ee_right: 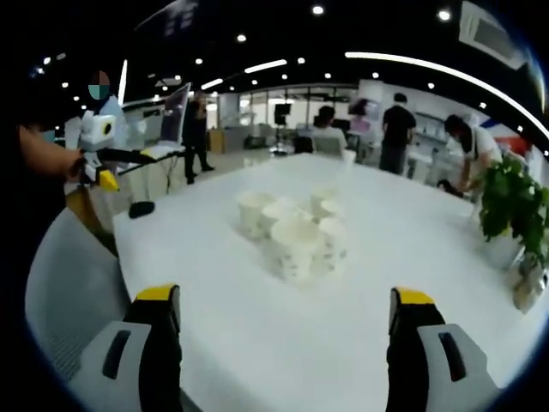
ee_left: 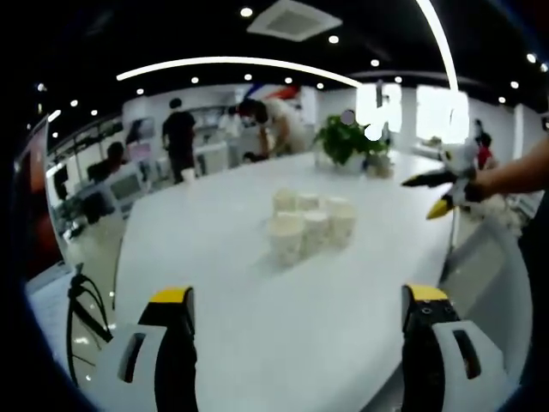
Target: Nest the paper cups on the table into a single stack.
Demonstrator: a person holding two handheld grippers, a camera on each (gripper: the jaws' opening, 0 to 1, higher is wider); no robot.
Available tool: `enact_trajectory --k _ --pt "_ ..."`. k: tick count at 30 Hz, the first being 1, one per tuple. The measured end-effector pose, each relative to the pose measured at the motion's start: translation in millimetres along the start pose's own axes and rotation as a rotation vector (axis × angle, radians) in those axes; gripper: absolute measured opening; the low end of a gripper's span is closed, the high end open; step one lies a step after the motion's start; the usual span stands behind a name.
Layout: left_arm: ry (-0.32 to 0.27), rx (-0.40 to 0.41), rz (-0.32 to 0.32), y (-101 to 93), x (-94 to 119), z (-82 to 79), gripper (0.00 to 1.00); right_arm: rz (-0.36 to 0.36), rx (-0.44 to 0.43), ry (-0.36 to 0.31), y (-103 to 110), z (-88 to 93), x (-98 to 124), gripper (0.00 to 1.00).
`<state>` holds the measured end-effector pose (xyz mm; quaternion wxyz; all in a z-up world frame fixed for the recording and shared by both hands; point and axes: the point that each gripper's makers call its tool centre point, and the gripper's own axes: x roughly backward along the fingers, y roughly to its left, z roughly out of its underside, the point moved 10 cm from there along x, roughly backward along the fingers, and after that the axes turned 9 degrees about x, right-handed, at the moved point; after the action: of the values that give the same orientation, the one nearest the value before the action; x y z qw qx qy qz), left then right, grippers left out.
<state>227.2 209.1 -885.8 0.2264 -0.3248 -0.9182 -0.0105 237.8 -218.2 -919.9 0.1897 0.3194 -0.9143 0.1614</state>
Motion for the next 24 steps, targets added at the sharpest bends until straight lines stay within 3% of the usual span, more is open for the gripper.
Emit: enact_trajectory --k 11,24 --pt "-0.024 0.006 0.009 -1.1 0 8.0 1.0 -0.025 0.034 -0.013 -5 -9.9 -26 0.99" --pt "-0.016 0.015 0.006 -0.7 1 3.7 1.0 -0.051 0.031 -0.018 -13 -15.8 -56 0.95"
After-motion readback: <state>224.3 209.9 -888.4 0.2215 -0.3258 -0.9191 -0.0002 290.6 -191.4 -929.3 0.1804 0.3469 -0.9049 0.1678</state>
